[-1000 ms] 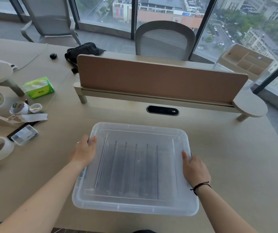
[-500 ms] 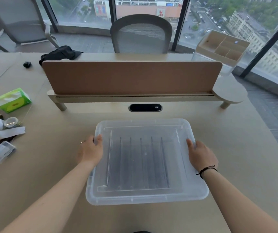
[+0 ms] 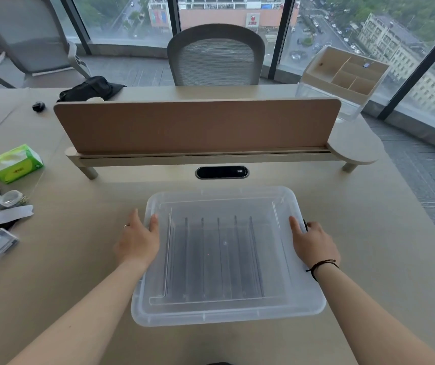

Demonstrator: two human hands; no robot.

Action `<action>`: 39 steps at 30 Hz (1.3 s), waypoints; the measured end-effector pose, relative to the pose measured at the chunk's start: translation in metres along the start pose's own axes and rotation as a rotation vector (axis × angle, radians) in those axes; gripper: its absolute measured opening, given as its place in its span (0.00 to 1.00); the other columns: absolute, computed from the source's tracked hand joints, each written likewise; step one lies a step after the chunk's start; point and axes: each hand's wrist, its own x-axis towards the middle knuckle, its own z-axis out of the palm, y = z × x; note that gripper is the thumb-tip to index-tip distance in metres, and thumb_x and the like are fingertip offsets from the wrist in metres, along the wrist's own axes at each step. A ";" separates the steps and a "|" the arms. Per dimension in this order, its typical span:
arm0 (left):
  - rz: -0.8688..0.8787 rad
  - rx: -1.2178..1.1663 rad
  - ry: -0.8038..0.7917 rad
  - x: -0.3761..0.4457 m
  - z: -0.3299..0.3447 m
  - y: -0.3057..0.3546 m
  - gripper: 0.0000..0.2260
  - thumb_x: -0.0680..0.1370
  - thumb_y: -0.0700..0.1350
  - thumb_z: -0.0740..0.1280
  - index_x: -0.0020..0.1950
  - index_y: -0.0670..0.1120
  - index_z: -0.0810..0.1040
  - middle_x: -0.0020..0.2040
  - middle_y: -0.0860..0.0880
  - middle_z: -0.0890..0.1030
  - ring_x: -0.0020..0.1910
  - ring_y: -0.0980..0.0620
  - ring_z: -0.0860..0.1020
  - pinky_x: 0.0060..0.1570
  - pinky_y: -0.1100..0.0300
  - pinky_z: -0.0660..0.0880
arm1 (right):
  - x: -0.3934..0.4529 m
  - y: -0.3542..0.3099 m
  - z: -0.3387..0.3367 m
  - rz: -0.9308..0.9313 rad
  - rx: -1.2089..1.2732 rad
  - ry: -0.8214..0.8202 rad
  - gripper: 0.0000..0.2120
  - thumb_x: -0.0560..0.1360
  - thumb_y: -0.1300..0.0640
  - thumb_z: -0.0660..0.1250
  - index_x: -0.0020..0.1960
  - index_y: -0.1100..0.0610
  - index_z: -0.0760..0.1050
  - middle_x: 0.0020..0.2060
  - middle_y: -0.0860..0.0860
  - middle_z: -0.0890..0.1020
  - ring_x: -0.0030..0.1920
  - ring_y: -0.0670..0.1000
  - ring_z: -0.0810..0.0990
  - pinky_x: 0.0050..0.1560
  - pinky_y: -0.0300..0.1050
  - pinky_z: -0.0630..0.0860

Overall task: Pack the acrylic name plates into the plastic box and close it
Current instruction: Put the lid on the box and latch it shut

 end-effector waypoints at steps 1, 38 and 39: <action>-0.012 0.027 -0.001 -0.001 -0.001 0.002 0.30 0.81 0.63 0.51 0.76 0.44 0.58 0.68 0.39 0.73 0.64 0.36 0.73 0.60 0.41 0.69 | -0.001 0.000 -0.001 0.003 -0.007 0.010 0.31 0.72 0.29 0.50 0.55 0.53 0.72 0.38 0.51 0.77 0.39 0.57 0.76 0.40 0.48 0.71; -0.088 0.137 -0.113 -0.001 0.002 0.014 0.16 0.83 0.48 0.48 0.56 0.38 0.68 0.54 0.36 0.79 0.50 0.37 0.79 0.43 0.52 0.69 | -0.029 -0.013 0.010 -0.076 0.041 0.110 0.15 0.81 0.49 0.53 0.54 0.61 0.67 0.45 0.60 0.79 0.37 0.60 0.73 0.37 0.50 0.69; -0.094 0.138 -0.114 0.000 0.002 0.014 0.15 0.83 0.48 0.49 0.55 0.38 0.68 0.53 0.36 0.79 0.50 0.37 0.79 0.43 0.51 0.70 | -0.030 -0.013 0.010 -0.070 0.036 0.107 0.17 0.81 0.47 0.53 0.55 0.61 0.67 0.47 0.59 0.79 0.38 0.59 0.72 0.38 0.49 0.69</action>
